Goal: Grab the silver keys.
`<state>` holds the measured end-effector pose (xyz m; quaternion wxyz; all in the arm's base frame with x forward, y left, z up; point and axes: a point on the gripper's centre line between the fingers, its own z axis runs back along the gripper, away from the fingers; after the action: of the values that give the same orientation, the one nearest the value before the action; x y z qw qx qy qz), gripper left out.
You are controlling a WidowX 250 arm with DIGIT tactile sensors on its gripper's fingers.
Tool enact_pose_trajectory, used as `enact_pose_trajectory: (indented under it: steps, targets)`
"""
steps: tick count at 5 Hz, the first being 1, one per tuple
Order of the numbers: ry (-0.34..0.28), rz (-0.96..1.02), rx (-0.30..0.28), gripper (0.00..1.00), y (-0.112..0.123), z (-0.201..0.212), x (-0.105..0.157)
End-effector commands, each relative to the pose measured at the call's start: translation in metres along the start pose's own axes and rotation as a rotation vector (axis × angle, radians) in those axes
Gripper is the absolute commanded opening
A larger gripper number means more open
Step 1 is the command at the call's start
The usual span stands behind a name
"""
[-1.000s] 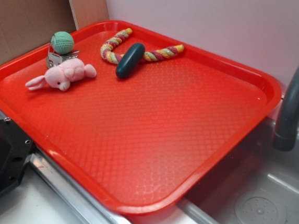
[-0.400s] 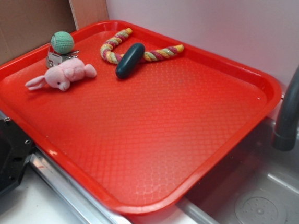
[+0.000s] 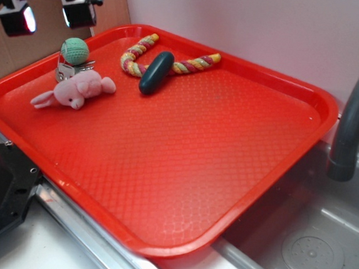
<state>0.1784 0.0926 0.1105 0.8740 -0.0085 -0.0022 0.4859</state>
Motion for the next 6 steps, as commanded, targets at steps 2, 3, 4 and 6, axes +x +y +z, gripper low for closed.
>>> enact_pose_trajectory:
  steps: [2, 3, 4, 6]
  targets:
    - [-0.041, 0.076, 0.089, 1.0, 0.041, -0.017, 0.014]
    - [-0.03, 0.038, 0.148, 1.0, 0.039, -0.025, 0.02]
    - [-0.008, 0.023, 0.142, 1.0, 0.034, -0.035, 0.027]
    - [0.007, -0.004, 0.15, 1.0, 0.017, -0.048, 0.044]
